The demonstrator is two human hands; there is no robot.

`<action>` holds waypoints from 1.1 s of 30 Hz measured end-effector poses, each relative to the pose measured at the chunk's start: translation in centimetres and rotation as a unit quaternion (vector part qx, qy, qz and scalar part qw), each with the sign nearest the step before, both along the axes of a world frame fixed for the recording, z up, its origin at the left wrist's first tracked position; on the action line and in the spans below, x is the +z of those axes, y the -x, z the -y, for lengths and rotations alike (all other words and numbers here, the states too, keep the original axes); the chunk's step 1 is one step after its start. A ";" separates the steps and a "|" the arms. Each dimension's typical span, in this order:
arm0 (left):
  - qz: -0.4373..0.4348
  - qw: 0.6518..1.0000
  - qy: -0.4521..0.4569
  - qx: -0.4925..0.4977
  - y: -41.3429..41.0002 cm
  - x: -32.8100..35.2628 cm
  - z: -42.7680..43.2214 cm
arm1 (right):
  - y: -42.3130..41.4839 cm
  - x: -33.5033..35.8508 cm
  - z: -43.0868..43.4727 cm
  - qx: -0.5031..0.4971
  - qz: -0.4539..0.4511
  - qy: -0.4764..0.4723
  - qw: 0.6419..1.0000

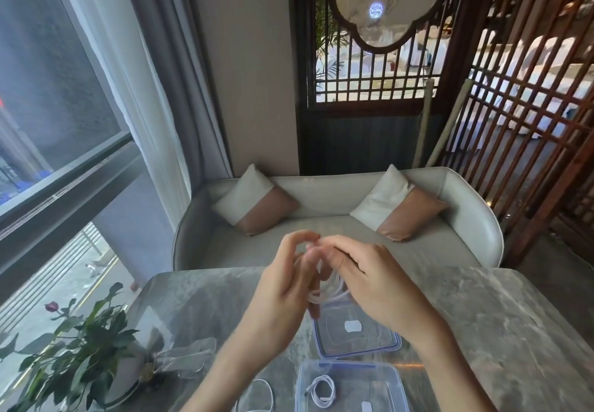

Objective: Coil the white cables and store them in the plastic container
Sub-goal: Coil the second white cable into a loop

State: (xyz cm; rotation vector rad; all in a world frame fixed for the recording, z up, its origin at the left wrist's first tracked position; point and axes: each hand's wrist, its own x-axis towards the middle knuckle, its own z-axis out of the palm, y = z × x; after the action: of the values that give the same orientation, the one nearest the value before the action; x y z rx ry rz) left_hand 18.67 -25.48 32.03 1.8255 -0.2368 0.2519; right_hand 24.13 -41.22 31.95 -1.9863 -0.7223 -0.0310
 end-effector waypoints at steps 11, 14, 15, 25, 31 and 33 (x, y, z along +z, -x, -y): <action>0.079 0.984 -0.017 0.161 -1.5 -0.6 1.1 | 0.9 -0.3 1.4 -0.048 -0.174 -0.243 0.953; 0.075 0.983 0.004 0.167 -1.5 -0.4 1.7 | 1.4 -0.6 0.3 -0.096 -0.175 -0.289 0.936; 0.077 0.983 0.008 0.165 -1.5 -0.5 1.8 | 1.8 -0.7 -0.3 -0.106 -0.175 -0.292 0.934; 0.095 0.984 -0.047 0.144 -1.5 -0.8 0.4 | 2.6 -0.3 -1.3 -0.218 0.078 -0.075 0.970; 0.085 0.988 0.020 0.127 -1.2 -0.6 -0.4 | 0.5 1.1 0.1 -0.251 0.261 0.004 0.932; 0.091 0.986 0.024 0.138 -1.2 -0.5 -1.3 | -0.3 1.6 1.5 -0.263 0.265 -0.013 0.928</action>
State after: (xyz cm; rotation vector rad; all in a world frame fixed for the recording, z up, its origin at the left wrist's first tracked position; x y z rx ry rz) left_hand 19.87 -24.14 31.55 1.7862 -0.1026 0.6137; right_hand 24.41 -42.67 33.53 -2.1098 -0.4856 -0.9217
